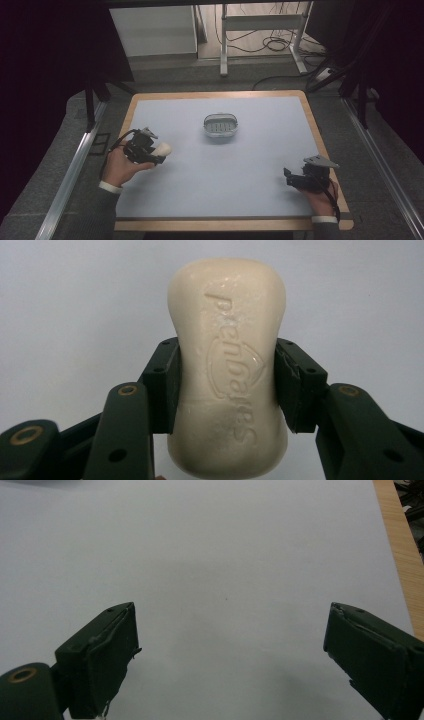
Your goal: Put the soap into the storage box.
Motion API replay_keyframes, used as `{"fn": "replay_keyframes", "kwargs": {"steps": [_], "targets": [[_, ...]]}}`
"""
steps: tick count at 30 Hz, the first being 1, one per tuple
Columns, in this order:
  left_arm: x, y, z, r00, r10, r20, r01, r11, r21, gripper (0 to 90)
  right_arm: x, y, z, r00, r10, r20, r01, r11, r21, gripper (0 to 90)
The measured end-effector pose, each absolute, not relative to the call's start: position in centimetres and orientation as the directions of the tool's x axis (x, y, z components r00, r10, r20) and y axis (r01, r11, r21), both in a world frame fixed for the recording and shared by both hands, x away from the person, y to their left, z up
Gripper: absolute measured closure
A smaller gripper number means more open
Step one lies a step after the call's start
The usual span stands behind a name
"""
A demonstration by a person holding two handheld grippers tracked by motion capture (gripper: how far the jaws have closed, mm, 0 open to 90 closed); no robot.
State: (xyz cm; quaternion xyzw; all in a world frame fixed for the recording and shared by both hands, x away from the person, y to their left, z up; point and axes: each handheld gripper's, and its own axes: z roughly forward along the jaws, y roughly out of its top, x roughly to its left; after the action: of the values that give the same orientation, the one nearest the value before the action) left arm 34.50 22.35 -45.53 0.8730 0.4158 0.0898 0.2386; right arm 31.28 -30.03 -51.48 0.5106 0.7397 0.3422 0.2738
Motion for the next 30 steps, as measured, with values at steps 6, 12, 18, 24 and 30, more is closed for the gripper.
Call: {"fn": "replay_keyframes", "kwargs": {"steps": [6,12,18,24,30], "targets": [[34.9,22.1,-45.4,0.638,0.769,-0.039,0.682,-0.541,0.492,49.7,31.3,-30.0,-51.5,-0.327,0.943,-0.055,0.571,0.244,0.784,7.0],[35.4,21.9,-45.2,0.637,0.770,-0.037,0.681,-0.541,0.494,49.7,31.3,-30.0,-51.5,-0.329,0.943,-0.053,0.569,0.243,0.786,7.0],[35.6,21.7,-45.1,0.641,0.767,-0.038,0.677,-0.541,0.499,49.7,31.3,-29.9,-51.6,-0.337,0.940,-0.059,0.563,0.251,0.787,7.0],[36.1,21.5,-45.0,0.644,0.764,-0.032,0.675,-0.549,0.493,49.7,31.3,-29.9,-51.6,-0.336,0.940,-0.060,0.569,0.253,0.782,7.0],[36.5,21.0,-44.6,0.650,0.759,-0.030,0.667,-0.551,0.501,49.7,31.3,-29.8,-51.7,-0.341,0.938,-0.064,0.567,0.259,0.782,7.0]]}}
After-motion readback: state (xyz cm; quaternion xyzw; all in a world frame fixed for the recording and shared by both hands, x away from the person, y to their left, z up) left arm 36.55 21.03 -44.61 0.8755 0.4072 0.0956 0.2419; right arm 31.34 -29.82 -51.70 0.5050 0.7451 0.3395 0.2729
